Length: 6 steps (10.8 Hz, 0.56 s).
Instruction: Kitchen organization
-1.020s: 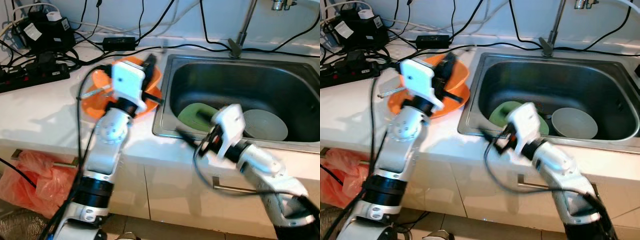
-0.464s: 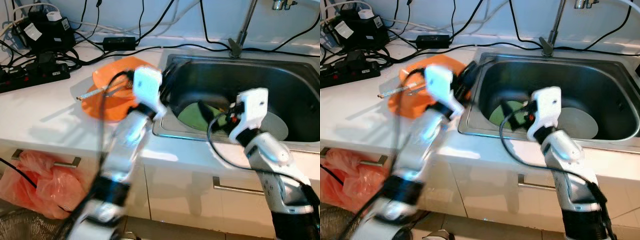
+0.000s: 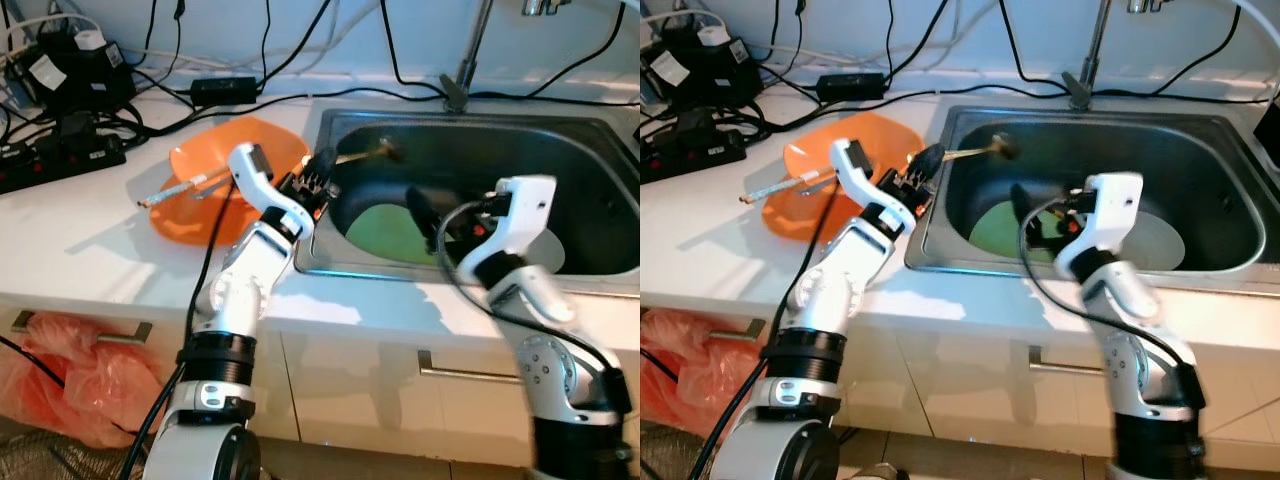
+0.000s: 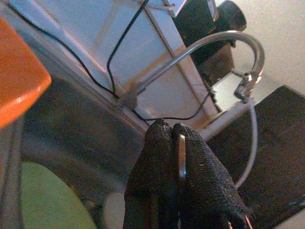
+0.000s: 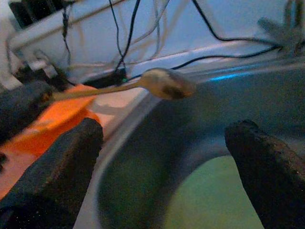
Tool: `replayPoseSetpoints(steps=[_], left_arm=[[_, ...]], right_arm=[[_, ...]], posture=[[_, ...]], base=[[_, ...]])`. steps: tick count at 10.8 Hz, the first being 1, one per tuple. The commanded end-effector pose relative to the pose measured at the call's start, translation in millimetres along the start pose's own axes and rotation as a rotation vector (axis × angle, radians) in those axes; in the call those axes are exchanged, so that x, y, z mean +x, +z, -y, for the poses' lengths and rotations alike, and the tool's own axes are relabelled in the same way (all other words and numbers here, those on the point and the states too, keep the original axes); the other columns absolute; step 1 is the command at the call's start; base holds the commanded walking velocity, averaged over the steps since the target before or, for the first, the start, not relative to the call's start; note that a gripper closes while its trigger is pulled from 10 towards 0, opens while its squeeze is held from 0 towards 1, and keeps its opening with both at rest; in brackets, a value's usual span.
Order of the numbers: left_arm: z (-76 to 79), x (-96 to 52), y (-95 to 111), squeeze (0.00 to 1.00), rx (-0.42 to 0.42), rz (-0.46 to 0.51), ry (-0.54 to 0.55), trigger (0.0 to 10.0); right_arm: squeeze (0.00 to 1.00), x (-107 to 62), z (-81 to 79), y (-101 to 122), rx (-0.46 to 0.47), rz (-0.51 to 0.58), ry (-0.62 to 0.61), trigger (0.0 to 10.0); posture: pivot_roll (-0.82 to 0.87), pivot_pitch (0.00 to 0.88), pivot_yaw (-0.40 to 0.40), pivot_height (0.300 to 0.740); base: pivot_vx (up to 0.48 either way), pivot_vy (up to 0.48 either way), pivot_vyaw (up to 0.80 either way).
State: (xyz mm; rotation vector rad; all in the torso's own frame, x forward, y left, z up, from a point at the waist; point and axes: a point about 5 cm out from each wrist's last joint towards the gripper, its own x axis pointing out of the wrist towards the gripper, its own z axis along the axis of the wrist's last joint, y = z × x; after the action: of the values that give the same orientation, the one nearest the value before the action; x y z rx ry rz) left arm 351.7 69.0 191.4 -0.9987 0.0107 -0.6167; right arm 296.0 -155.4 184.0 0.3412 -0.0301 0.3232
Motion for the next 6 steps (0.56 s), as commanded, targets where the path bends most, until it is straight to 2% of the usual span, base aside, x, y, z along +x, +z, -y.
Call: replayPoseSetpoints(steps=[1,2,5,6], left_arm=[[23.6,12.0,-25,0.00,-0.178,-0.028,-0.099,0.0],[29.6,8.5,-27,0.00,-0.279,-0.061,-0.167,0.0],[35.3,7.2,-32,0.00,-0.335,-0.110,-0.207,0.0],[37.8,5.6,-32,0.00,-0.354,-0.138,-0.221,0.0]], right_arm=[[0.00,3.2,-1.1,7,0.061,0.018,0.003,10.0],[0.00,8.2,-5.1,5,0.174,0.019,0.006,10.0],[0.00,17.4,-9.3,5,0.303,0.026,0.020,10.0],[0.00,25.6,-11.2,11,0.389,0.058,0.027,10.0]], posture=[[0.02,0.048,0.058,0.740],[0.03,0.051,0.051,0.740],[0.03,0.055,0.051,0.740],[0.04,0.056,0.054,0.740]], base=[[0.000,0.000,0.00],[0.000,0.000,0.00],[0.000,0.000,0.00],[0.000,0.000,0.00]])
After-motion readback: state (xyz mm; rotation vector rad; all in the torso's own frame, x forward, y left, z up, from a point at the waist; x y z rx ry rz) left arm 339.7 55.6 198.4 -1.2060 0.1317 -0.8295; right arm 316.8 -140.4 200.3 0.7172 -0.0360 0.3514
